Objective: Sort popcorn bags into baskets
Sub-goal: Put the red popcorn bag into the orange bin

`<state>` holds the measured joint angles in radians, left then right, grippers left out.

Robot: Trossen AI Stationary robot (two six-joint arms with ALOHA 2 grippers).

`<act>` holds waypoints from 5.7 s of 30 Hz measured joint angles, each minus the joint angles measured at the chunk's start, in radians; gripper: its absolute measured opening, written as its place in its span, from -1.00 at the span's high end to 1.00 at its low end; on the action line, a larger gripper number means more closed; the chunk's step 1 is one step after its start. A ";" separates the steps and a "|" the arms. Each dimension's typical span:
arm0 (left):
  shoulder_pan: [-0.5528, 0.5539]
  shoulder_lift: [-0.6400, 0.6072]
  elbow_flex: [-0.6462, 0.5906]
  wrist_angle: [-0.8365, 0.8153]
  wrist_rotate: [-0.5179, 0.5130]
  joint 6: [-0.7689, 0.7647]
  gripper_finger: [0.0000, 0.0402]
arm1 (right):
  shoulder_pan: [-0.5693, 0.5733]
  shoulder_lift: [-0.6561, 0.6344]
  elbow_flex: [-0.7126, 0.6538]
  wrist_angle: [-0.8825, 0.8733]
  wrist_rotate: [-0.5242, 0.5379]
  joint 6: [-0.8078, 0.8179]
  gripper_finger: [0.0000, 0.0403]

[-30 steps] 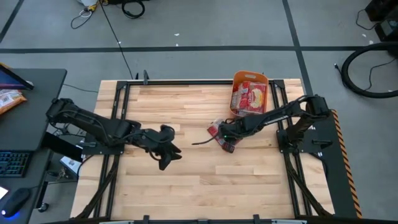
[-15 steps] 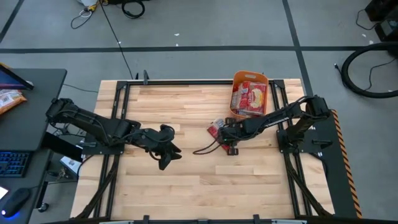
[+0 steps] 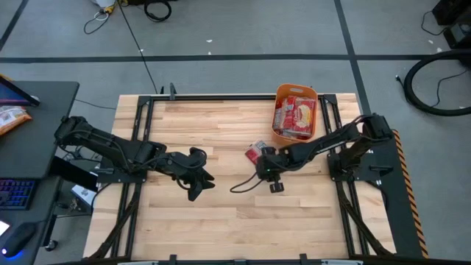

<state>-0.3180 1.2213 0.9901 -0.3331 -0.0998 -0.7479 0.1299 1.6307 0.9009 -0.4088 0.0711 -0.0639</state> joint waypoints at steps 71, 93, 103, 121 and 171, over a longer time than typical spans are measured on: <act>0.000 0.003 0.000 0.007 -0.090 0.003 0.20 | -0.071 -0.013 0.007 -0.116 -0.092 -0.253 0.13; 0.000 0.003 0.000 0.006 -0.090 0.002 0.20 | -0.080 -0.015 -0.088 -0.010 -0.065 -0.138 0.95; 0.000 0.003 0.000 0.006 -0.090 0.011 0.20 | -0.083 -0.013 0.032 -0.206 -0.027 -0.096 0.97; 0.000 0.003 0.000 0.007 -0.088 0.026 0.20 | -0.158 -0.013 0.482 -0.530 0.284 -0.168 0.98; 0.024 0.002 0.000 -0.046 -0.238 0.394 0.20 | -0.980 -0.309 0.177 -0.487 0.002 0.983 0.97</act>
<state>-0.2935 1.2236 0.9899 -0.3786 -0.3373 -0.3540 -0.8498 1.3213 1.0777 -0.8953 0.0734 0.9188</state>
